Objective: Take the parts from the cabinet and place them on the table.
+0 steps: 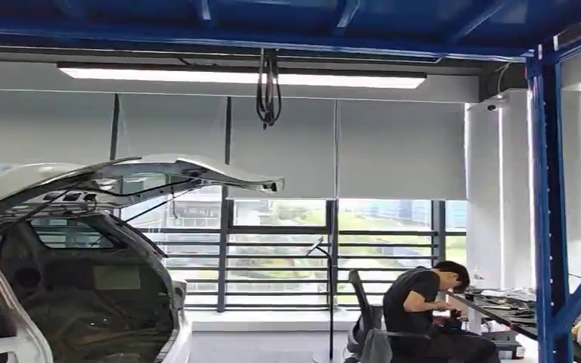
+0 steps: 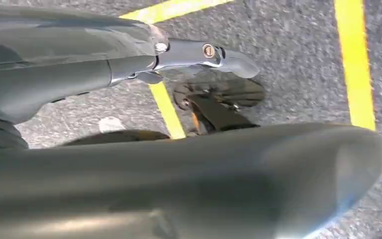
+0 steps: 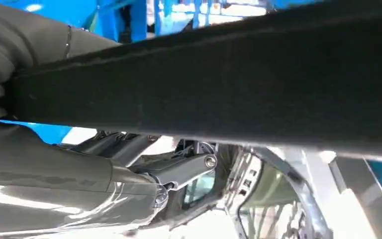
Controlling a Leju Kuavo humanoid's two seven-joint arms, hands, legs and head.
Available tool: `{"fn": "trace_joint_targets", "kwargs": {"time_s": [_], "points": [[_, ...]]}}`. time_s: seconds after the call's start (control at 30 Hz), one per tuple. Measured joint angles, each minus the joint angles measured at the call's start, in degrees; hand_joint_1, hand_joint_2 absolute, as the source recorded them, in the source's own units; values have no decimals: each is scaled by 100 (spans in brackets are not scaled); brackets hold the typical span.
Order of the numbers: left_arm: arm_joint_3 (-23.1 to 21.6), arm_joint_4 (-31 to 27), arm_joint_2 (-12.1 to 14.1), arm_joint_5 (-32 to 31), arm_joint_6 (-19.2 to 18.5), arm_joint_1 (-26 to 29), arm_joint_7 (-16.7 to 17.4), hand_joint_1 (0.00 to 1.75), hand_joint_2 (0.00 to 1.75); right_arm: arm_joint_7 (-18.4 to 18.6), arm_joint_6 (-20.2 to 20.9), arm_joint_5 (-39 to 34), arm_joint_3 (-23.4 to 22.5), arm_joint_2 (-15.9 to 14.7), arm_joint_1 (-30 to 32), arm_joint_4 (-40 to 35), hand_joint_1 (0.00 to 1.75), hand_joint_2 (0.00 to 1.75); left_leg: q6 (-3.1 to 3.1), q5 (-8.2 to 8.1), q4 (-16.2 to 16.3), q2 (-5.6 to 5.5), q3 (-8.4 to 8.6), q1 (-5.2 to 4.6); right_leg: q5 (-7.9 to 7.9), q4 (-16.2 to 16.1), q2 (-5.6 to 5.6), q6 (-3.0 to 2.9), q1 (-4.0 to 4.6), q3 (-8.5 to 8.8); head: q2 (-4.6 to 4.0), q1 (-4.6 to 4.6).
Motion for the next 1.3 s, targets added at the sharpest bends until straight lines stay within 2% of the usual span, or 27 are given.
{"fn": "trace_joint_targets", "kwargs": {"time_s": [0.03,0.1,0.13,0.17,0.2,0.23,0.3,0.33,0.4,0.47,0.5,0.53,0.6,0.63,0.67,0.73,0.8,0.83,0.87,0.97,1.0,1.07,1.13,1.17,1.2,1.23,1.3], "points": [[15,0,15,22,4,-2,20,0,0,-15,0,0,-9,-15,-8,-7,175,175,34,19,-1,2,-18,0,-210,188,-10,11,2,-58,0,2],[20,0,26,22,4,3,109,0,0,-37,0,-6,-24,-59,1,-9,175,175,77,48,0,12,-52,-24,-755,1039,-10,38,-10,-339,0,2],[22,2,35,26,9,15,146,0,0,-46,0,-7,-31,-83,10,-9,175,175,92,69,6,23,-80,-39,-935,1457,-10,44,-9,-474,0,0],[26,2,46,37,15,28,181,0,0,-66,0,-7,-37,-101,16,-7,175,175,100,90,7,27,-105,-52,-966,1647,-10,43,-10,-505,0,0],[31,2,54,39,17,47,207,0,0,-76,0,-7,-48,-118,21,-9,175,175,99,114,7,29,-129,-64,-876,1554,-10,35,-8,-397,0,0],[33,2,70,39,26,61,238,0,0,-85,2,-13,-55,-127,20,-9,175,175,96,136,7,28,-151,-73,-701,1225,-10,17,-6,-178,-2,0],[44,2,92,41,55,78,299,0,0,-107,15,-24,-63,-140,14,-17,175,175,79,183,8,21,-179,-85,-306,153,-9,-49,14,479,0,0],[55,2,96,41,59,88,330,0,0,-124,22,-28,-66,-144,4,-39,175,175,51,207,9,18,-197,-103,-341,-262,-11,-95,53,695,0,4],[68,13,116,41,59,108,358,0,0,-155,42,-44,-79,-151,7,-59,175,175,-23,283,-16,21,-201,-77,-249,-286,0,-108,88,669,0,2],[72,24,127,41,61,133,409,0,0,-173,68,-55,-112,-159,10,-63,175,175,-95,362,-47,18,-207,-55,-182,-304,-5,-168,110,639,0,2],[79,37,168,42,63,145,420,0,0,-184,74,-61,-118,-162,0,-63,175,175,-115,284,-24,4,-236,-37,-93,-380,-42,-220,41,613,0,2],[81,37,168,41,63,159,450,0,0,-194,90,-72,-122,-159,-1,-63,175,175,-149,21,104,4,-285,-48,-34,-384,-45,-258,48,553,-2,0],[85,39,184,39,63,173,463,0,0,-208,105,-87,-133,-162,19,-70,175,175,-199,-613,842,3,-484,-24,59,-368,-61,-289,48,415,0,2],[89,39,190,39,63,170,465,0,0,-210,111,-100,-140,-162,30,-68,175,175,-223,-842,1279,4,-585,-23,105,-352,-74,-287,51,336,0,2],[90,39,194,39,63,170,476,0,0,-221,122,-116,-142,-162,41,-68,175,175,-242,-928,1606,4,-630,-20,149,-334,-85,-282,51,253,0,2],[90,39,212,37,61,180,496,0,0,-243,140,-136,-144,-162,67,-68,175,175,-267,-679,1497,5,-386,4,224,-292,-94,-257,44,106,0,2],[90,39,236,28,61,180,514,0,0,-273,170,-157,-146,-159,76,-68,175,175,-287,-311,573,5,255,26,274,-212,-92,-208,23,-26,0,2],[90,39,240,24,57,173,520,0,0,-282,184,-171,-149,-159,76,-70,175,175,-288,-347,87,2,579,40,288,-163,-92,-185,24,-79,0,2],[90,39,240,18,57,173,537,0,0,-302,192,-188,-153,-157,75,-76,175,175,-249,-417,-169,-13,706,10,303,-99,-91,-150,51,-138,-2,0],[90,39,247,-13,55,184,572,0,0,-341,225,-232,-157,-142,90,-83,175,175,-137,-403,-149,-16,626,-29,438,-108,-87,-27,35,-184,0,0],[90,42,247,-13,55,201,573,0,0,-354,225,-245,-162,-138,91,-83,175,175,-48,-343,-182,5,591,-3,440,-98,-69,12,28,-216,0,0],[90,42,258,-13,52,194,566,0,0,-382,254,-271,-175,-133,89,-83,175,175,86,-244,-176,38,481,-10,-91,246,-61,58,8,-323,0,0],[90,42,282,-13,55,199,555,0,0,-391,291,-295,-181,-124,89,-83,175,175,127,-132,-169,51,345,-47,-715,1141,-63,81,4,-545,0,0],[90,44,291,-13,55,201,553,0,0,-396,306,-306,-181,-116,91,-83,175,175,134,-79,-161,57,271,-67,-837,1524,-62,81,6,-614,-2,0],[90,44,302,-15,55,202,542,0,0,-411,313,-319,-181,-107,92,-83,175,175,138,-35,-152,60,201,-85,-795,1668,-62,76,9,-580,0,0],[90,44,306,-22,55,201,533,0,0,-428,315,-326,-186,-89,89,-85,175,175,138,16,-140,61,125,-104,-625,1561,-62,58,12,-422,-2,0],[87,44,323,-39,55,201,516,0,0,-439,328,-341,-190,-57,88,-127,175,175,134,105,-119,57,4,-138,-248,744,-57,-26,36,175,-2,0]]}}
